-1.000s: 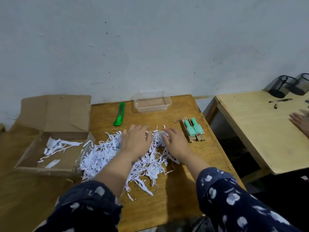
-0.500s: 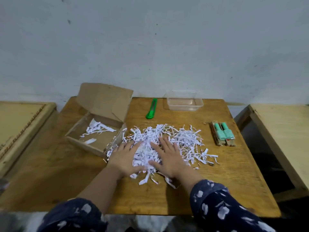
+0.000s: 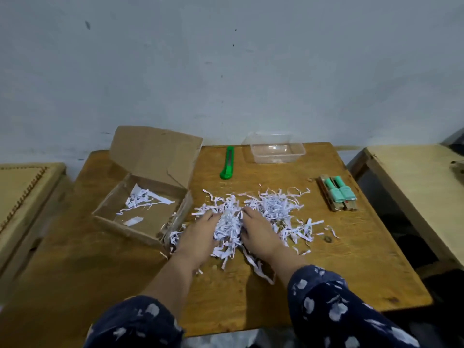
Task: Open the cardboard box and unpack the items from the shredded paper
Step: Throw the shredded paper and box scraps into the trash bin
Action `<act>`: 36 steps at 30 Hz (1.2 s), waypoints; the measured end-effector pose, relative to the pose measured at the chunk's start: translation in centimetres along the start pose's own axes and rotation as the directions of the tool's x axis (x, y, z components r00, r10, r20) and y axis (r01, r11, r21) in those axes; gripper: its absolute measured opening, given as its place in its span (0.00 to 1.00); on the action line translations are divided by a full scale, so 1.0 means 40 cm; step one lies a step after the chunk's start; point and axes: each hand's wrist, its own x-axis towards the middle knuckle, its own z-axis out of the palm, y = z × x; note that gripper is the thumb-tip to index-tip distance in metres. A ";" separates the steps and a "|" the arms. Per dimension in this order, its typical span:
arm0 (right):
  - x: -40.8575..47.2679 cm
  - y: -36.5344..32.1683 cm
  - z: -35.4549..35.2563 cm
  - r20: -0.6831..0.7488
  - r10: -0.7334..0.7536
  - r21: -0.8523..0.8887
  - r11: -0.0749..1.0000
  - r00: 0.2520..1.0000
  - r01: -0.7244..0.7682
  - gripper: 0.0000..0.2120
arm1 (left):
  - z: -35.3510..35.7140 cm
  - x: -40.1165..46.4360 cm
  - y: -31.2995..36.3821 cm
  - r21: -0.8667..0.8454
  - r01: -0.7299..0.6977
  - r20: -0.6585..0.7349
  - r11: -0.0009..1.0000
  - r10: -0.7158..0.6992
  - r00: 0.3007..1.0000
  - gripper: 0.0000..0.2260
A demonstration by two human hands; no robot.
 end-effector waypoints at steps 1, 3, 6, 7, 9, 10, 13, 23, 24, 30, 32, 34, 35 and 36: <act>0.004 -0.008 -0.010 -0.012 0.026 0.057 0.998 1.000 -0.026 0.18 | -0.011 0.001 0.005 -0.041 0.003 -0.016 0.999 -0.003 1.000 0.31; 0.011 -0.025 -0.049 -0.081 0.066 0.146 0.988 0.994 -0.054 0.19 | -0.050 0.008 0.016 -0.122 -0.028 -0.047 0.992 0.023 0.999 0.31; 0.018 -0.058 -0.154 -0.221 0.127 0.229 0.971 0.967 -0.075 0.19 | -0.142 0.035 0.050 -0.235 -0.168 -0.146 0.958 0.136 0.980 0.30; 0.019 -0.070 -0.199 -0.256 0.146 0.248 0.965 0.956 -0.081 0.19 | -0.177 0.048 0.066 -0.246 -0.209 -0.185 0.946 0.166 0.969 0.29; 0.019 -0.088 -0.285 -0.314 0.174 0.266 0.960 0.933 -0.090 0.19 | -0.244 0.070 0.103 -0.233 -0.265 -0.245 0.936 0.207 0.947 0.30; 0.016 -0.093 -0.324 -0.348 0.181 0.255 0.962 0.920 -0.093 0.19 | -0.274 0.079 0.124 -0.219 -0.286 -0.266 0.933 0.224 0.937 0.30; -0.005 -0.096 -0.415 -0.458 0.218 0.214 0.968 0.862 -0.131 0.19 | -0.350 0.096 0.189 -0.185 -0.390 -0.319 0.902 0.321 0.892 0.29; -0.162 -0.027 -0.372 -0.464 0.508 0.491 0.829 0.726 -0.266 0.14 | -0.280 0.092 0.328 -0.207 -0.501 -0.144 0.840 0.480 0.865 0.30; -0.172 -0.010 -0.336 -0.441 0.532 0.521 0.807 0.722 -0.277 0.14 | -0.243 0.087 0.325 -0.226 -0.488 -0.114 0.843 0.475 0.873 0.31; -0.232 0.070 -0.189 -0.333 0.647 0.611 0.702 0.685 -0.366 0.17 | -0.058 0.086 0.326 -0.239 -0.415 0.024 0.878 0.433 0.901 0.31; -0.266 0.103 -0.171 -0.239 0.713 0.388 0.692 0.659 -0.608 0.24 | -0.012 0.087 0.332 -0.212 -0.407 0.094 0.889 0.433 0.897 0.34; -0.304 0.129 -0.157 -0.131 0.740 0.226 0.670 0.659 -0.707 0.31 | 0.028 0.083 0.331 -0.132 -0.400 0.220 0.907 0.420 0.880 0.39; -0.319 0.132 -0.147 -0.082 0.739 0.226 0.667 0.668 -0.710 0.33 | 0.045 0.079 0.326 -0.078 -0.409 0.284 0.909 0.413 0.865 0.43; -0.330 0.132 -0.128 -0.054 0.726 0.229 0.677 0.685 -0.699 0.34 | 0.059 0.074 0.322 -0.018 -0.427 0.335 0.904 0.408 0.849 0.46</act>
